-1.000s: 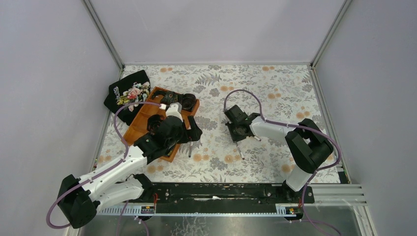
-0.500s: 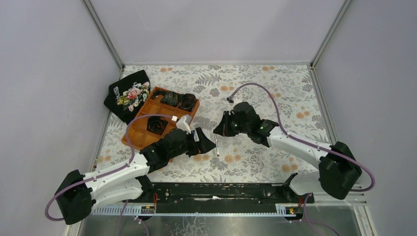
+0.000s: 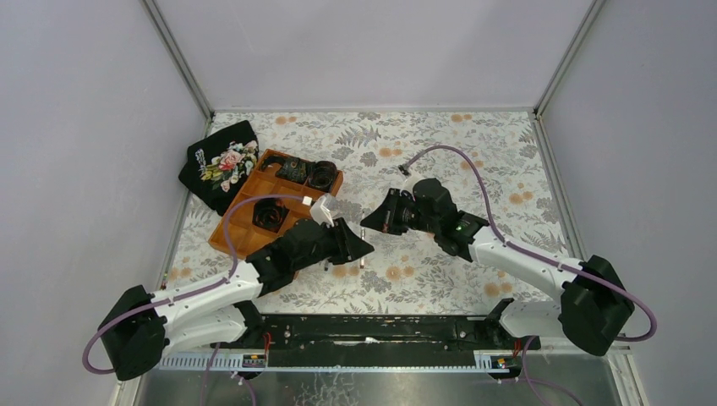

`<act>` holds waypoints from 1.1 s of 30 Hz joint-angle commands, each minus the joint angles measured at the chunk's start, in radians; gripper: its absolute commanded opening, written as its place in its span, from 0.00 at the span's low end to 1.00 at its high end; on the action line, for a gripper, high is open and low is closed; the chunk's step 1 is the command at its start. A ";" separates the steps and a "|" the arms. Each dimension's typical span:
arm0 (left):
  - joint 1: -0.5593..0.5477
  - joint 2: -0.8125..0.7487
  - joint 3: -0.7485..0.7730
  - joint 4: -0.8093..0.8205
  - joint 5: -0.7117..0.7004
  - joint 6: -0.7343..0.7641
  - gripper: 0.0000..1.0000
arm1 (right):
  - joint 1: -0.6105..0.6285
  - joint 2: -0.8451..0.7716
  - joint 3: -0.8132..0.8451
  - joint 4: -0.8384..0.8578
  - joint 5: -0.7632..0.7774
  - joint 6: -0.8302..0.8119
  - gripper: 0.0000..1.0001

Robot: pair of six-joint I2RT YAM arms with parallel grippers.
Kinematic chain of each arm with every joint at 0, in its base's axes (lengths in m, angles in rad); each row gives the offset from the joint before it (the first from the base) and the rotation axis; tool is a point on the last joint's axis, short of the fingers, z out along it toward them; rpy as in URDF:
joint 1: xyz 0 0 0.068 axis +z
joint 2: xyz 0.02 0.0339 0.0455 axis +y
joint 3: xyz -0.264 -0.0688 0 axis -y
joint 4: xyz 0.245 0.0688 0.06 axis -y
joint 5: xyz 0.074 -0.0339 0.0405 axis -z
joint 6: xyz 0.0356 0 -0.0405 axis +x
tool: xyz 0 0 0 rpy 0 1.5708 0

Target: Insert the pens into the pen caps

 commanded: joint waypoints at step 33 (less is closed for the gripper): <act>0.575 -0.059 0.287 -0.378 0.089 0.499 0.00 | -0.343 0.383 0.332 -0.463 0.454 -0.527 0.46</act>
